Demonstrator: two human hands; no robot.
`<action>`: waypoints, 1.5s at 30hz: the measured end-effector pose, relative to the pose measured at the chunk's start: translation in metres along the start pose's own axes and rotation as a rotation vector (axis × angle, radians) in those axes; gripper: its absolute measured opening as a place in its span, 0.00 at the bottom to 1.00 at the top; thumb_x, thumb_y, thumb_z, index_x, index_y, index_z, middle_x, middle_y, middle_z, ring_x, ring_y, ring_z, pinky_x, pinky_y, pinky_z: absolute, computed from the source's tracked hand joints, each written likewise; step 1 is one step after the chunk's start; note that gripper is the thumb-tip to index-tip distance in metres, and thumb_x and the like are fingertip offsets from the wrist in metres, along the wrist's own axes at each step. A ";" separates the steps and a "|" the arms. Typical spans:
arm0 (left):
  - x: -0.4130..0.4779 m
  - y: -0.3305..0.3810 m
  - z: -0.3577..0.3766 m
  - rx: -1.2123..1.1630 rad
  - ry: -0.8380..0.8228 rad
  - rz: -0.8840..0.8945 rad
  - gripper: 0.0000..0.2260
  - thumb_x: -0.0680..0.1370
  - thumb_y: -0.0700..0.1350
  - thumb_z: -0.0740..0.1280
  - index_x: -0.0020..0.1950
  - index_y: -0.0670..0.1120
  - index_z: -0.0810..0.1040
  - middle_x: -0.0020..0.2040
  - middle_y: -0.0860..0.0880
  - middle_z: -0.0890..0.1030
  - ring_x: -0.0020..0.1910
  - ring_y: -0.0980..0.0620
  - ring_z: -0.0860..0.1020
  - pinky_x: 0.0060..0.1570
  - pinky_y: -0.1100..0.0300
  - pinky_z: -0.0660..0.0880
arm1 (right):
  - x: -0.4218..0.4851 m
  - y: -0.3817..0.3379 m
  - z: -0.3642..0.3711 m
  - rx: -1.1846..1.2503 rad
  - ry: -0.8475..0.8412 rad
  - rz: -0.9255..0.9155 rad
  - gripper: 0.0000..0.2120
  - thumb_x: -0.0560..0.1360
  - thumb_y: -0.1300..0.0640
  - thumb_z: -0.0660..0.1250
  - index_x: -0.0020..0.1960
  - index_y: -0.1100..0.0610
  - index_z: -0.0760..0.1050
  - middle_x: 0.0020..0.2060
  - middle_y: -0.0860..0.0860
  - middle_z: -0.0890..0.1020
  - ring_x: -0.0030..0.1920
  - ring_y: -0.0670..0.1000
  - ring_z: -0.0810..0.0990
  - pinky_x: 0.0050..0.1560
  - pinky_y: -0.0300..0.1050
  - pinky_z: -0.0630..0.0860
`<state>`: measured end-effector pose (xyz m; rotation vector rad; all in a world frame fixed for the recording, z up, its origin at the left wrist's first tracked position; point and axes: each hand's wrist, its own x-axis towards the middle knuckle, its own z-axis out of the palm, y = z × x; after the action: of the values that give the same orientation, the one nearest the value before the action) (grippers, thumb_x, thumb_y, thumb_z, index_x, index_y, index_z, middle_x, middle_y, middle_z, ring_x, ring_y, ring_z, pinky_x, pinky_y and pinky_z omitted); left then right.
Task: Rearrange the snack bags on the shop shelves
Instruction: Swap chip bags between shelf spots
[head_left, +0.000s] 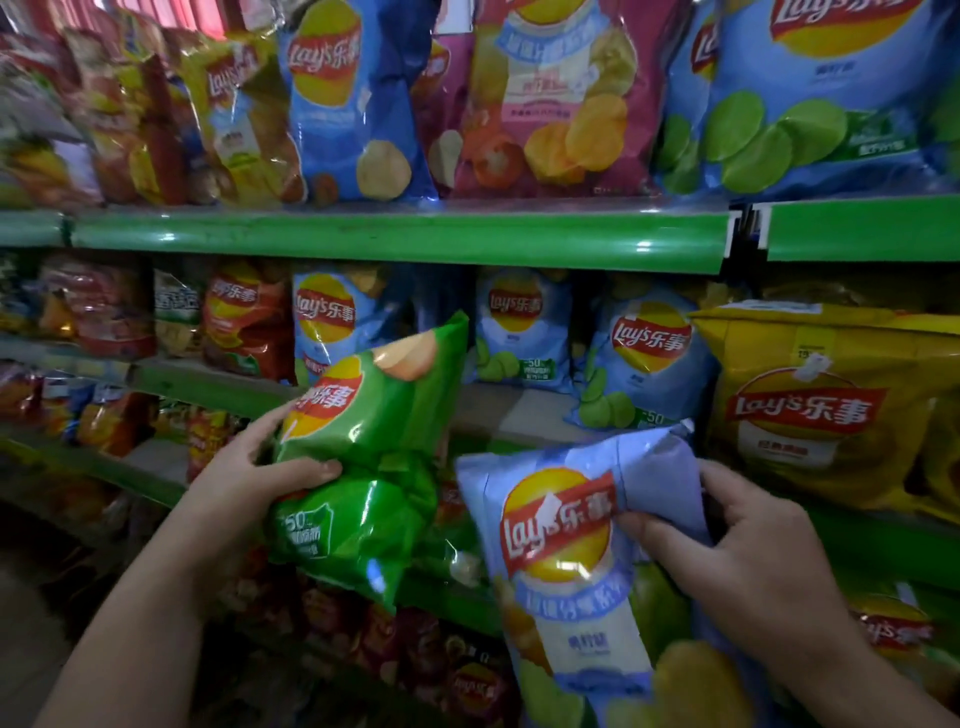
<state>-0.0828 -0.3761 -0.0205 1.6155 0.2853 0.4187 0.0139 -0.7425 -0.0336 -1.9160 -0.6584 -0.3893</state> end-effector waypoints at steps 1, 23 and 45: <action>0.002 0.000 -0.003 0.017 -0.003 0.003 0.41 0.50 0.48 0.83 0.62 0.63 0.77 0.55 0.47 0.85 0.50 0.41 0.84 0.50 0.43 0.79 | 0.004 -0.001 0.004 -0.004 0.037 -0.002 0.16 0.64 0.47 0.78 0.49 0.38 0.78 0.39 0.41 0.85 0.41 0.38 0.82 0.38 0.47 0.81; -0.003 -0.059 -0.039 0.124 0.024 0.145 0.46 0.50 0.55 0.84 0.64 0.71 0.71 0.56 0.63 0.81 0.53 0.55 0.83 0.42 0.58 0.82 | 0.210 -0.017 0.139 0.415 0.426 0.278 0.19 0.76 0.56 0.69 0.64 0.64 0.75 0.59 0.60 0.81 0.55 0.54 0.79 0.45 0.38 0.71; -0.056 -0.222 0.146 0.715 -0.121 0.096 0.61 0.49 0.77 0.70 0.70 0.70 0.35 0.64 0.65 0.51 0.68 0.56 0.57 0.69 0.53 0.60 | -0.054 0.112 0.129 0.381 -0.141 0.733 0.18 0.64 0.59 0.80 0.50 0.49 0.80 0.46 0.45 0.86 0.41 0.42 0.85 0.37 0.38 0.79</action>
<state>-0.0557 -0.5115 -0.2542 2.3528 0.2829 0.3024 0.0356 -0.6759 -0.1988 -1.6809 -0.0718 0.3172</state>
